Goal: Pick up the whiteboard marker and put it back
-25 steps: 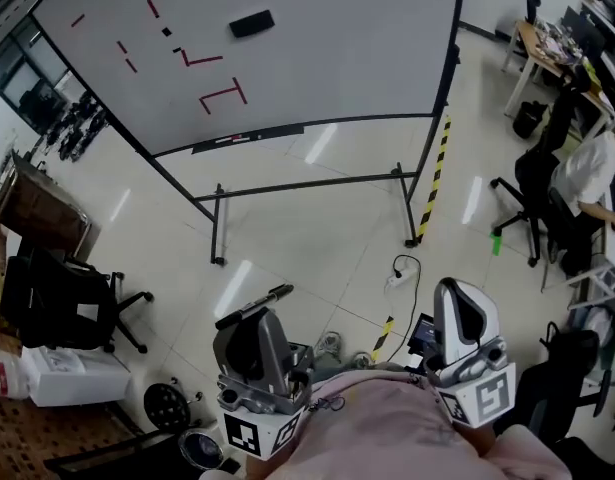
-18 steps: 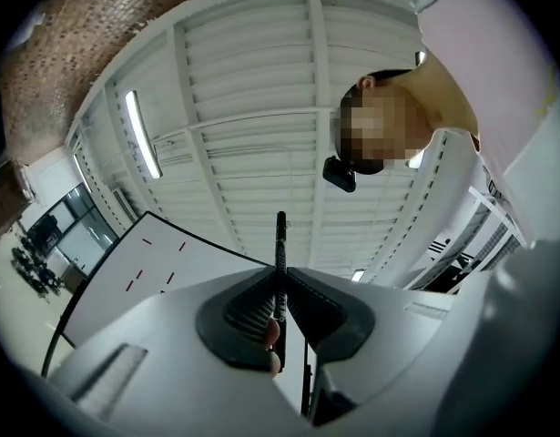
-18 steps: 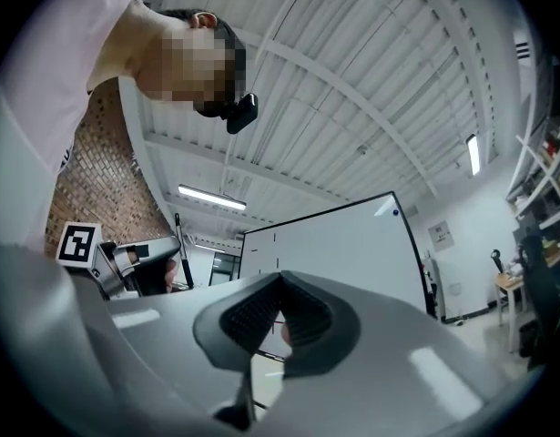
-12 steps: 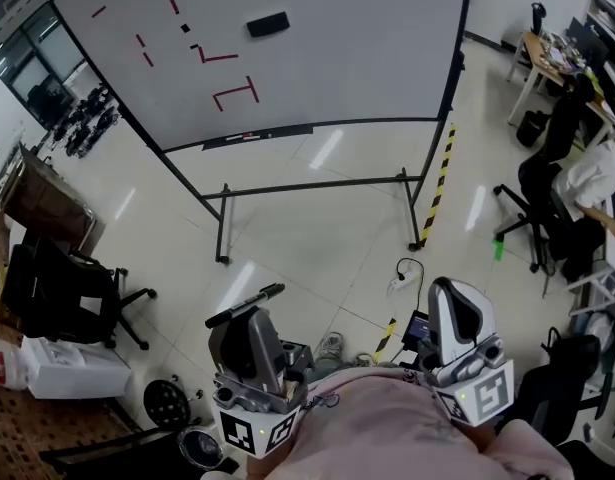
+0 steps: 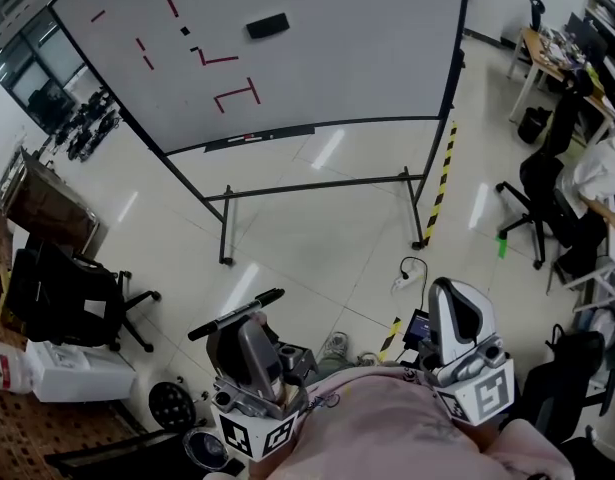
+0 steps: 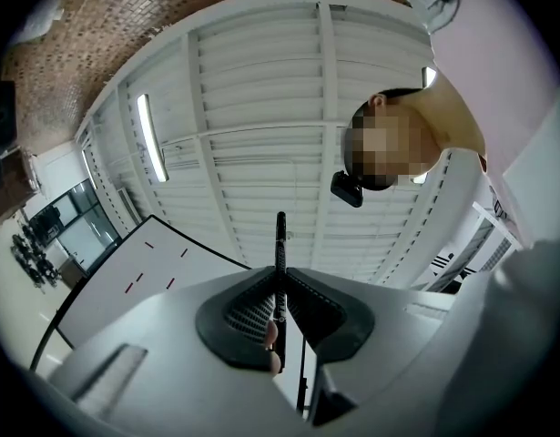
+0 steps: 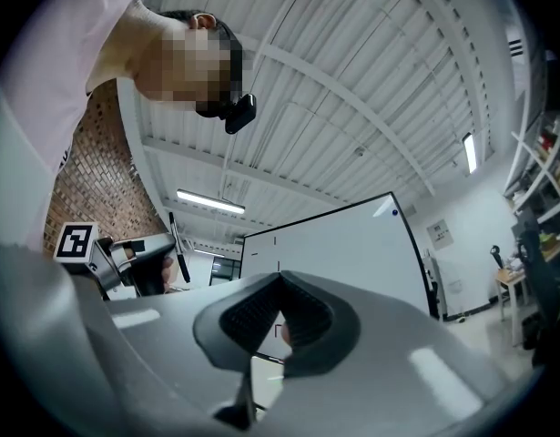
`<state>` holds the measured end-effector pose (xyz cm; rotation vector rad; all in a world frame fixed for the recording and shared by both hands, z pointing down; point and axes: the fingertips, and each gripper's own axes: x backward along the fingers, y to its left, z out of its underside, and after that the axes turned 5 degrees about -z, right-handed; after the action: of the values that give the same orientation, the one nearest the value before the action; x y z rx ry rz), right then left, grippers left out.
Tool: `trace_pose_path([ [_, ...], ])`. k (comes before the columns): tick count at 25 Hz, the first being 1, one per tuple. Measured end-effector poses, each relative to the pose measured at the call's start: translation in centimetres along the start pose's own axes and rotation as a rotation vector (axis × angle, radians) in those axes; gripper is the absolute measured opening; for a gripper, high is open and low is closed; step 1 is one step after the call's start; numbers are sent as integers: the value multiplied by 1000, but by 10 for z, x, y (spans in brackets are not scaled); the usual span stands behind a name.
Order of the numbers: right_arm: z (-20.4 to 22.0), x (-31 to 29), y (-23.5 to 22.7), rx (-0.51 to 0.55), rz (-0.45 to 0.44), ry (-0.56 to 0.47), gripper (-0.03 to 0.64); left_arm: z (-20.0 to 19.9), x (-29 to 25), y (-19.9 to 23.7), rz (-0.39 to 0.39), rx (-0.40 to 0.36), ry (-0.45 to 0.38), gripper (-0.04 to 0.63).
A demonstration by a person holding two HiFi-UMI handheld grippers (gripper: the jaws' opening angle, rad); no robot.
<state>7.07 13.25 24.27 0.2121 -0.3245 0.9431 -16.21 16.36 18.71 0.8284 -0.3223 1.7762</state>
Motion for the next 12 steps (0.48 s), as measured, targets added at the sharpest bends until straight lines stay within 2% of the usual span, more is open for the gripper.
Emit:
trace_pose_path([
  [12, 2, -3, 3, -4, -2, -1, 3, 0, 0, 5, -5, -5, 6, 43],
])
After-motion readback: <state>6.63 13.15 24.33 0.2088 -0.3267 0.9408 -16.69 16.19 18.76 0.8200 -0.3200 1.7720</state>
